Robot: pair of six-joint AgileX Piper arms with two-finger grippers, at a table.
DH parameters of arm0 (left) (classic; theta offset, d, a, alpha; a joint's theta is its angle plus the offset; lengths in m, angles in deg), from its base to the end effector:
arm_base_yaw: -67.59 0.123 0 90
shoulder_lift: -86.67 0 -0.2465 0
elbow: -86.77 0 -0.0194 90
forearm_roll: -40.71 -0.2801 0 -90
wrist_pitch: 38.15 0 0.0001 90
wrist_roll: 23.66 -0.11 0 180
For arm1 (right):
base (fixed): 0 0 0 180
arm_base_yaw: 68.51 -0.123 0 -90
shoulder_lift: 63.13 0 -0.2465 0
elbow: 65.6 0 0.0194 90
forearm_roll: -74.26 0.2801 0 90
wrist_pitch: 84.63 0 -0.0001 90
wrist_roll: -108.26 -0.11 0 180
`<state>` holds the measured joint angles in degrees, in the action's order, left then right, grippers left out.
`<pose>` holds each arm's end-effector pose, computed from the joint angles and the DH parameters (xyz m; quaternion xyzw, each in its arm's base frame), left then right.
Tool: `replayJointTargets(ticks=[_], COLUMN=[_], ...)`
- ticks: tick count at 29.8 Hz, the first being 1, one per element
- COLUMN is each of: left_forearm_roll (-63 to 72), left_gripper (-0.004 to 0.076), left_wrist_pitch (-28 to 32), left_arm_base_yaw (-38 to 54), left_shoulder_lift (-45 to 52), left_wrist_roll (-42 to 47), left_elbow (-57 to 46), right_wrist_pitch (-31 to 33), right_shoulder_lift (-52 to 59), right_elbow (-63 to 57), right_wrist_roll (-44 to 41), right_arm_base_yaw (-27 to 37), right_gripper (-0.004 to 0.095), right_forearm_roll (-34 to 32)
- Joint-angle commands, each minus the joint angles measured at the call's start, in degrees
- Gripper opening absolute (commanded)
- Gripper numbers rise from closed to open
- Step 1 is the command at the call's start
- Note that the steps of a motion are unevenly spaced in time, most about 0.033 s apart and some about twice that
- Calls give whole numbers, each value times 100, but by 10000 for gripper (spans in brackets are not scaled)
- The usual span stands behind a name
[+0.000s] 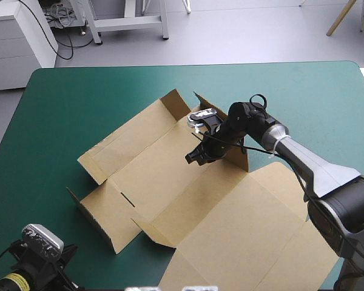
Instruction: Fold the box
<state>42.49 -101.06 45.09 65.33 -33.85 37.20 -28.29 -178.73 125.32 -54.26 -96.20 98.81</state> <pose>0.0986 -0.0442 0.2465 0.2578 0.8829 -0.0574 0.3882 0.3544 0.2289 0.1970 -0.2898 0.9233 0.2075 0.1432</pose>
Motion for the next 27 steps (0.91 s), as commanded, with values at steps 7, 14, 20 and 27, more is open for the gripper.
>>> replayJointTargets(ticks=[7,14,20,27], left_forearm_roll=[57,57,57,57], left_gripper=[-10,-10,-10,-10], left_wrist_pitch=[300,300,300,300], left_arm_base_yaw=[-9,-9,-9,-9], left_shoulder_lift=[-67,-67,-67,-67], left_wrist_roll=[28,28,28,28], left_elbow=[125,125,125,125], right_wrist_pitch=[-70,-111,88,659], right_shoulder_lift=[290,347,526,1010], right_elbow=[187,270,591,906], right_wrist_roll=[44,44,-3,-475], right_arm_base_yaw=[-6,7,7,58], right_gripper=[-19,-19,-19,-19], right_forearm_roll=[116,116,-61,-1131])
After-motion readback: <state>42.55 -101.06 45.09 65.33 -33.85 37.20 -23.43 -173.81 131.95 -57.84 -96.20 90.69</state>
